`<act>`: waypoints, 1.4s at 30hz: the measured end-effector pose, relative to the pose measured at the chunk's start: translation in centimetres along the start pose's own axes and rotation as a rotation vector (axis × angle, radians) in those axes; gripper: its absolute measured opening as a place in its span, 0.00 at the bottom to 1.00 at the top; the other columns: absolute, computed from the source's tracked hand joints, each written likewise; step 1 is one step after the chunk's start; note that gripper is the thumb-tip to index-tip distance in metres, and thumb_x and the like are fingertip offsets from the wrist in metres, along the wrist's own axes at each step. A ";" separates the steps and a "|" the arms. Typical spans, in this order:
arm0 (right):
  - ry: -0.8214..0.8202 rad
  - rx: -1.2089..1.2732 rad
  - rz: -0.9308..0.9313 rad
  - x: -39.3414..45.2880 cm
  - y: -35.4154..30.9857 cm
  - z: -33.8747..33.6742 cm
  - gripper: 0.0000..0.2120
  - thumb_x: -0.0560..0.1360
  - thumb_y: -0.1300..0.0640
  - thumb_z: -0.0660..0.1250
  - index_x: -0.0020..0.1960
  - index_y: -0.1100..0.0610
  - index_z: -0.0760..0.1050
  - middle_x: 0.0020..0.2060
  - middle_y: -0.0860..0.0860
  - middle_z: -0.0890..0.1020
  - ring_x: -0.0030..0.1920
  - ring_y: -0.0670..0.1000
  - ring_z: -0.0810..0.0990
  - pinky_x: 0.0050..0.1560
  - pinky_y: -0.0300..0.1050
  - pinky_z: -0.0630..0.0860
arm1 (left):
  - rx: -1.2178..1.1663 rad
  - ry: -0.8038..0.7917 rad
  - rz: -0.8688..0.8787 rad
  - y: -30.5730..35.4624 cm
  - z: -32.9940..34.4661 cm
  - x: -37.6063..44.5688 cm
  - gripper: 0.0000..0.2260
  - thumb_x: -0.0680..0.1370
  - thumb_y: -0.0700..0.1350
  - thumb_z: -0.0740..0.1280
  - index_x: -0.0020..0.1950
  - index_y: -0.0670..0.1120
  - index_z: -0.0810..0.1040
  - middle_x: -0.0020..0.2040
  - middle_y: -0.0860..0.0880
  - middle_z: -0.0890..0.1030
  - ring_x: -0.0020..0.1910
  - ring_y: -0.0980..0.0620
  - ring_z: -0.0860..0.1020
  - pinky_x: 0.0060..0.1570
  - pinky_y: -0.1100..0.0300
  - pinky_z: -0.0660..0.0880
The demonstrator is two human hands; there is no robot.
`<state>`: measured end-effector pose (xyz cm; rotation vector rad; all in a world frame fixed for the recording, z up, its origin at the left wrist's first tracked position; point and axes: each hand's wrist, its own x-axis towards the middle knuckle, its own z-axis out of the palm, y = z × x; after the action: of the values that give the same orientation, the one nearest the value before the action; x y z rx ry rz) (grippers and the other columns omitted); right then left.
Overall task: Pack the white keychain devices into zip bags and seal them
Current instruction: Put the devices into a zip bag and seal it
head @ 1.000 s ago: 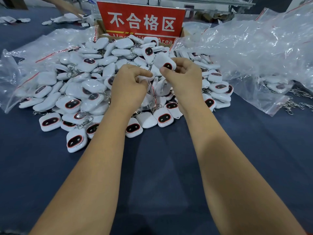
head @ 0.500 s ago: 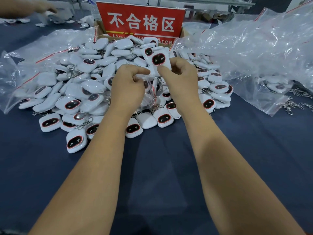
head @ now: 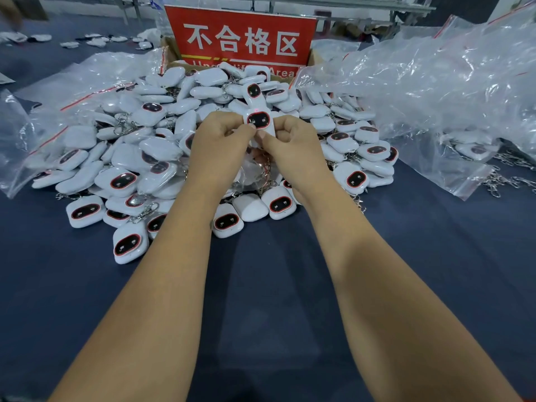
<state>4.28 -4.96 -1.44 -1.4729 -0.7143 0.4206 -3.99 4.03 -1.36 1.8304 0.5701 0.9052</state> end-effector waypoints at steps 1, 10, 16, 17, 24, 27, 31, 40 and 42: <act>-0.009 0.018 0.007 0.0 0.0 0.0 0.03 0.78 0.64 0.68 0.51 0.61 0.77 0.37 0.54 0.84 0.38 0.50 0.83 0.41 0.42 0.82 | 0.019 -0.007 0.004 0.0 0.0 0.0 0.18 0.77 0.42 0.65 0.26 0.49 0.73 0.27 0.57 0.67 0.27 0.60 0.66 0.33 0.63 0.63; -0.020 0.203 0.092 0.4 -0.1 0.1 0.09 0.78 0.64 0.64 0.46 0.53 0.79 0.43 0.57 0.84 0.39 0.52 0.83 0.42 0.50 0.84 | 0.065 -0.011 0.007 0.0 0.0 -0.1 0.10 0.77 0.44 0.65 0.38 0.43 0.81 0.37 0.53 0.74 0.32 0.62 0.70 0.35 0.65 0.65; 0.028 0.084 0.072 0.5 0.0 0.5 0.06 0.77 0.63 0.64 0.48 0.54 0.78 0.53 0.64 0.82 0.54 0.64 0.81 0.59 0.67 0.77 | 0.090 0.000 -0.004 0.2 0.0 -0.1 0.09 0.75 0.44 0.66 0.43 0.42 0.83 0.45 0.46 0.79 0.35 0.59 0.72 0.40 0.59 0.68; 0.023 0.080 0.062 0.5 0.1 0.5 0.06 0.78 0.63 0.64 0.48 0.54 0.78 0.51 0.63 0.83 0.51 0.63 0.82 0.58 0.65 0.78 | 0.085 -0.001 -0.009 0.3 0.0 -0.2 0.08 0.75 0.44 0.66 0.43 0.43 0.84 0.46 0.47 0.79 0.35 0.60 0.72 0.40 0.60 0.69; -0.006 0.034 -0.005 0.1 0.1 0.3 0.05 0.79 0.61 0.63 0.51 0.55 0.77 0.39 0.58 0.81 0.34 0.48 0.82 0.36 0.45 0.81 | 0.082 0.001 -0.009 0.1 0.1 -0.1 0.11 0.76 0.45 0.65 0.42 0.40 0.82 0.43 0.50 0.77 0.34 0.61 0.73 0.40 0.62 0.70; -0.005 0.047 -0.013 0.1 0.1 0.2 0.05 0.79 0.61 0.63 0.50 0.55 0.77 0.38 0.57 0.81 0.34 0.49 0.81 0.35 0.46 0.82 | 0.068 0.004 -0.020 -0.1 0.2 0.0 0.10 0.76 0.46 0.66 0.41 0.42 0.82 0.46 0.51 0.77 0.34 0.64 0.74 0.39 0.65 0.69; 0.013 0.081 -0.001 0.2 0.3 0.3 0.06 0.76 0.61 0.65 0.48 0.53 0.79 0.35 0.51 0.82 0.36 0.49 0.81 0.40 0.51 0.82 | 0.073 0.011 -0.015 0.0 0.2 -0.1 0.09 0.76 0.48 0.66 0.37 0.52 0.81 0.50 0.52 0.79 0.38 0.65 0.75 0.44 0.63 0.71; 0.028 -0.005 -0.001 0.1 0.2 0.5 0.07 0.76 0.62 0.65 0.48 0.53 0.79 0.36 0.51 0.82 0.39 0.50 0.80 0.47 0.56 0.81 | 0.119 0.055 0.000 -0.1 0.2 -0.2 0.05 0.78 0.46 0.66 0.45 0.49 0.81 0.51 0.47 0.81 0.43 0.55 0.76 0.44 0.63 0.71; 0.038 0.005 0.005 0.1 0.1 0.4 0.07 0.77 0.62 0.65 0.50 0.53 0.79 0.34 0.49 0.81 0.36 0.47 0.79 0.41 0.49 0.79 | 0.121 0.044 0.014 0.0 0.2 -0.3 0.05 0.79 0.48 0.66 0.45 0.52 0.80 0.52 0.48 0.81 0.45 0.54 0.77 0.45 0.63 0.70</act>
<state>4.14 -4.56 -1.56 -1.4749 -0.6788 0.3973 -4.00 3.74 -1.52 1.9290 0.6527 0.9405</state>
